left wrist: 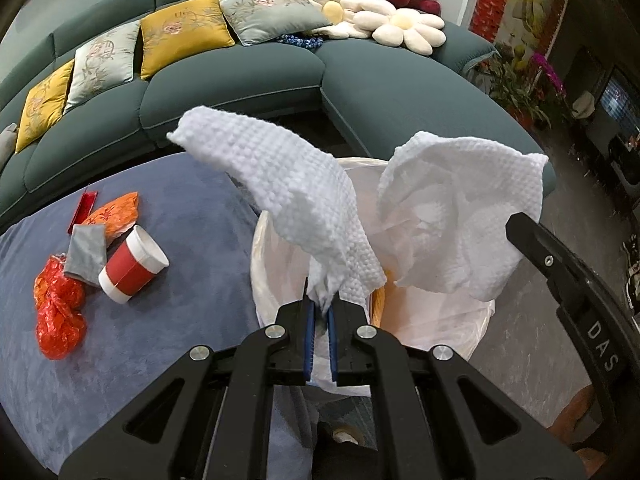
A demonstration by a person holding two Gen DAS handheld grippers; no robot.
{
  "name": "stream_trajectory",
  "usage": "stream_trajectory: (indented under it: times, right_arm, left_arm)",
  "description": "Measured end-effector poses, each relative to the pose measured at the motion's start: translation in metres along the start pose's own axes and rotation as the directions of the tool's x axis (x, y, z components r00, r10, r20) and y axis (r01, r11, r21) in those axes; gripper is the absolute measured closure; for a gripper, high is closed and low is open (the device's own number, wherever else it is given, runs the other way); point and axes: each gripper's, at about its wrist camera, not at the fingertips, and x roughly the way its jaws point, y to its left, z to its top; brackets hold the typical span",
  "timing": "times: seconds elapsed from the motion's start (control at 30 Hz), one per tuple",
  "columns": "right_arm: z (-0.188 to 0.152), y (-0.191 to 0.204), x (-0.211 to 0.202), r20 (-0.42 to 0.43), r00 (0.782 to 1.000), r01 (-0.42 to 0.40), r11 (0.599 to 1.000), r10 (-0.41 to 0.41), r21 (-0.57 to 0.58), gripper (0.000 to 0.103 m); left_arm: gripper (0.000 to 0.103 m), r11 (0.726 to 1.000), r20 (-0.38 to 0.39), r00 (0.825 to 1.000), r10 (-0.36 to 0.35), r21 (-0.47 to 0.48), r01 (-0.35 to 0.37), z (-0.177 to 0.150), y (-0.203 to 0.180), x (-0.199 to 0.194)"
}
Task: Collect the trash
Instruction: 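Lift the white tissues in both tools over the bin and open both, then grasp the red plastic bag with the left tool while the right tool grasps the red-and-white cup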
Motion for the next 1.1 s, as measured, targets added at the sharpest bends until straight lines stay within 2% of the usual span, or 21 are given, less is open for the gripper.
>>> stream_trajectory:
  times: [0.1,0.13,0.17,0.2,0.23,0.27,0.4,0.6,0.87,1.1]
  right_arm:
    - [-0.002,-0.002,0.001,-0.001,1.0,0.007,1.0,-0.007,0.009,0.095]
    - [-0.001,-0.003,0.001,0.003,1.0,0.012,1.0,-0.012,0.013,0.093]
    - [-0.001,-0.002,0.001,0.005,1.0,0.014,1.0,-0.014,0.016,0.086]
    - [-0.001,-0.002,0.001,0.007,1.0,0.016,1.0,-0.016,0.021,0.074]
    - [-0.001,-0.003,0.0,0.016,1.0,0.021,0.999,-0.021,0.028,0.069]
    - [0.0,-0.004,-0.001,0.024,0.999,0.021,0.999,-0.022,0.031,0.064]
    - [0.002,-0.002,0.0,0.029,0.999,0.027,0.999,-0.028,0.033,0.061]
    - [0.0,0.008,-0.001,0.025,1.0,0.01,1.0,-0.01,0.014,0.059]
    - [-0.005,0.048,0.006,-0.001,0.999,-0.043,0.998,0.043,-0.039,0.059]
    - [-0.015,0.095,0.017,-0.038,0.994,-0.102,0.99,0.098,-0.098,0.057]
  left_arm:
    - [0.095,1.0,0.003,1.0,-0.004,-0.006,0.004,0.003,-0.003,0.002]
    - [0.086,1.0,0.003,1.0,0.003,-0.01,-0.003,0.003,-0.004,0.003]
    - [0.079,1.0,0.008,1.0,0.006,-0.013,-0.006,0.004,-0.004,0.003]
    - [0.064,1.0,0.012,1.0,0.01,-0.016,-0.01,0.005,-0.004,0.002]
    - [0.056,1.0,0.022,1.0,0.022,-0.02,-0.021,0.005,-0.003,0.002]
    - [0.056,0.999,0.036,0.999,0.031,-0.022,-0.031,0.005,-0.002,0.0]
    - [0.052,0.999,0.028,0.999,0.035,-0.036,-0.034,0.006,0.004,0.0]
    - [0.051,0.996,0.021,0.999,0.047,-0.071,-0.045,0.002,0.022,-0.001]
    - [0.047,0.988,0.013,0.997,0.081,-0.134,-0.078,-0.007,0.061,-0.008]
    - [0.042,0.971,-0.003,0.993,0.12,-0.208,-0.118,-0.018,0.11,-0.014]
